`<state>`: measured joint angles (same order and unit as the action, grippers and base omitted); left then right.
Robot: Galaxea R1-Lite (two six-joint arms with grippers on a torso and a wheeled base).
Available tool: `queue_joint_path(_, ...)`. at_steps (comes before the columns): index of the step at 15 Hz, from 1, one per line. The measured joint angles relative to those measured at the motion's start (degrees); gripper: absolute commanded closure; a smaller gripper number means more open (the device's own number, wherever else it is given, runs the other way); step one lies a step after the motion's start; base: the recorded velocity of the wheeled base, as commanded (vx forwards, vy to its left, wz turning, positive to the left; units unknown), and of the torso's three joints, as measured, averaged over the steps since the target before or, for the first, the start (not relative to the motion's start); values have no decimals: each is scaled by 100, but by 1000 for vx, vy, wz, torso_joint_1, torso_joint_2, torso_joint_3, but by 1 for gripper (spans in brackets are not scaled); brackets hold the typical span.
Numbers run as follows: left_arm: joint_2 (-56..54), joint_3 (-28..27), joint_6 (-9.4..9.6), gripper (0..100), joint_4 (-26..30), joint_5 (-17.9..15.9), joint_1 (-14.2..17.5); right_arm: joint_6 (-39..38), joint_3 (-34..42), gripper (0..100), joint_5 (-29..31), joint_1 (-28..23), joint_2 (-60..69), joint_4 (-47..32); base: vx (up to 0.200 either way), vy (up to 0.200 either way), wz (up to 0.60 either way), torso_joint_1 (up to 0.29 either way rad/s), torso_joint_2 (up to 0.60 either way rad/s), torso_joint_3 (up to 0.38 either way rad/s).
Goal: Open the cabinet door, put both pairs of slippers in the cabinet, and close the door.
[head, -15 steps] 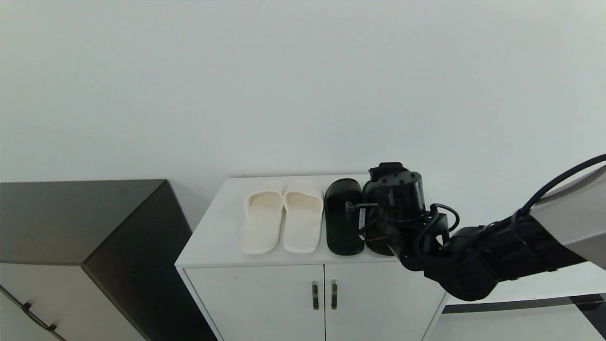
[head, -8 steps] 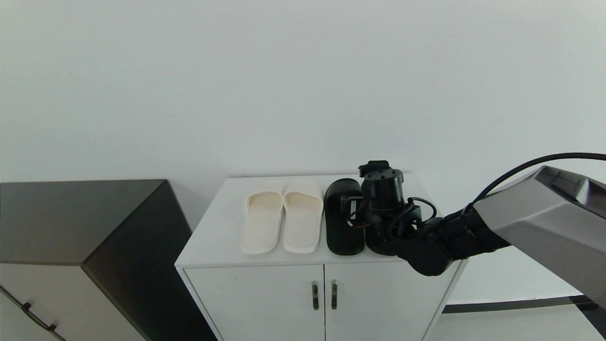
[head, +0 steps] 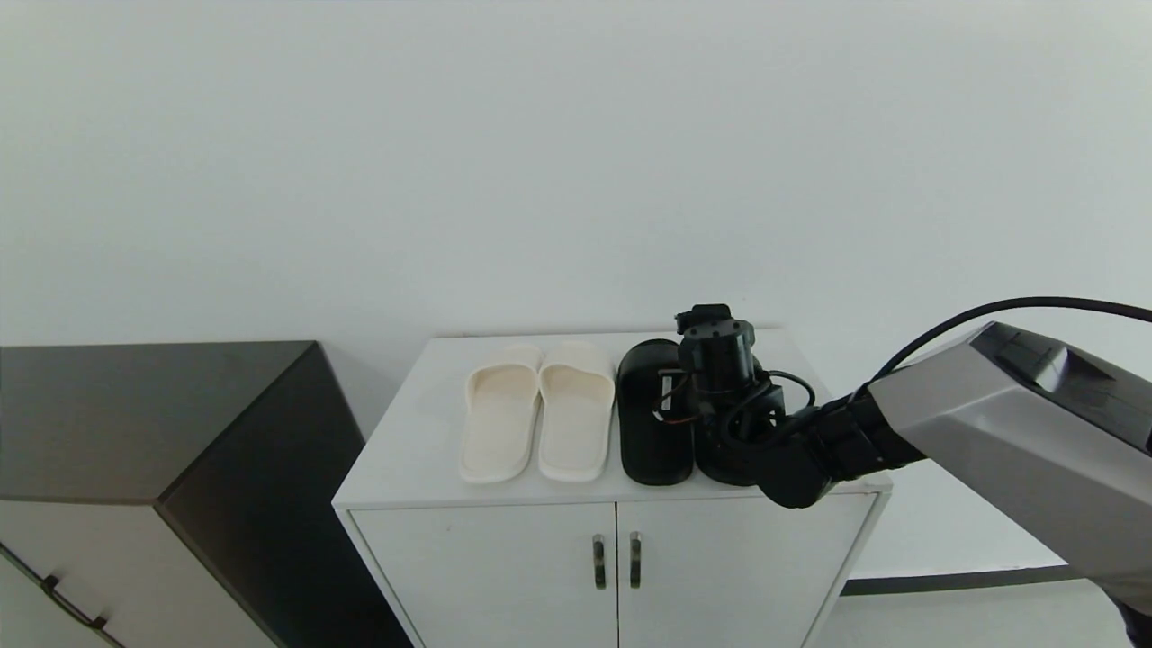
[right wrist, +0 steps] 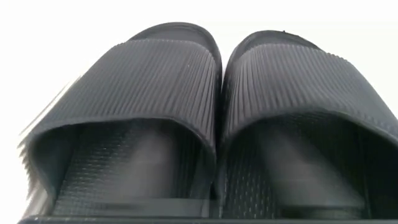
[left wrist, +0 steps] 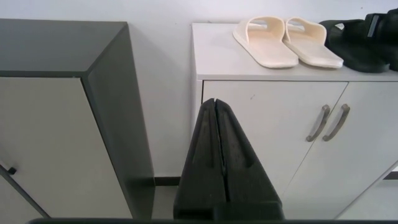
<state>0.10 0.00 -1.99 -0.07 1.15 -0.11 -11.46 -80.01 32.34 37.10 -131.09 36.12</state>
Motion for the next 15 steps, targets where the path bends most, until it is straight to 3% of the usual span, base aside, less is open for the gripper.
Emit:
queue_joint_path(8, 0, 0, 5, 100, 0, -2, 0, 33, 785, 100, 20, 57, 739, 9, 0, 0, 0, 0, 0, 0)
queue_joint_path(12, 0, 0, 2, 100, 0, -2, 1, 163, 2248, 100, -180, 538, 2202, -5, 0, 0, 0, 0, 0, 0)
queue_joint_path(15, 0, 0, 27, 100, 0, -4, 1, 211, 3786, 100, -791, 1271, 3596, -44, 0, 0, 0, 0, 0, 0)
